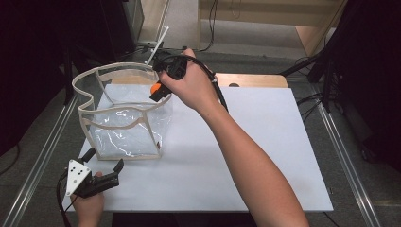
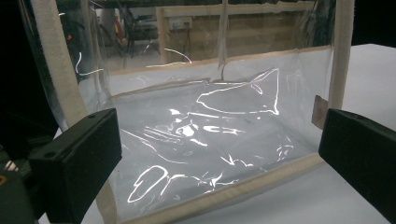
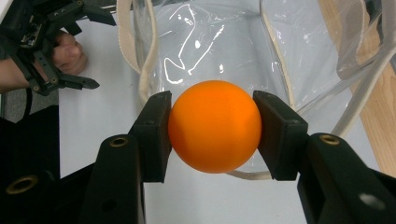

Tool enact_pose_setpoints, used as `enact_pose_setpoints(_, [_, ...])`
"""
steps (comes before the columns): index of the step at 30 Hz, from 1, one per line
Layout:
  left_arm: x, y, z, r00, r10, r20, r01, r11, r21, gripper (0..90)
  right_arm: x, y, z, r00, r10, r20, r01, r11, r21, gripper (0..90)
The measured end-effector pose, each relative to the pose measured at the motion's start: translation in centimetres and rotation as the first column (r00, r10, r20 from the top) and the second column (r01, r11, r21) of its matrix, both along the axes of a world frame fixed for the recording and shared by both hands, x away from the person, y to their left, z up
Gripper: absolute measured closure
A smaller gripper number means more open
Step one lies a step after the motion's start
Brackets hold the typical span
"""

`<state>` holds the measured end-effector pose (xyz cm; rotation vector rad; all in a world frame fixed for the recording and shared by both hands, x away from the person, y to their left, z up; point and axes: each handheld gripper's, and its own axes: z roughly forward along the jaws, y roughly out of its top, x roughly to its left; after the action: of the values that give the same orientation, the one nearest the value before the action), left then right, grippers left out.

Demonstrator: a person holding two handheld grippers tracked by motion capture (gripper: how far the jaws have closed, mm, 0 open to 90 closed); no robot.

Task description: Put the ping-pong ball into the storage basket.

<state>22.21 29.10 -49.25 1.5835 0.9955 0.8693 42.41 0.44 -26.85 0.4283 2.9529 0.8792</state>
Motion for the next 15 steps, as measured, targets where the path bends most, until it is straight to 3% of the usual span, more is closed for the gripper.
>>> enact_pose_setpoints(8, [0.01,0.01,0.0,1.0,-0.001,0.001,0.001,1.0,0.001,0.0,0.59,-0.27,-0.59,0.9994,-0.035,0.001,0.035,0.999,-0.006,47.2])
enact_pose_setpoints(15, [0.01,0.01,0.01,1.0,-0.001,0.001,0.001,1.0,0.0,0.0,0.4,-0.66,-0.89,0.9979,-0.062,0.02,0.062,0.998,0.005,32.2])
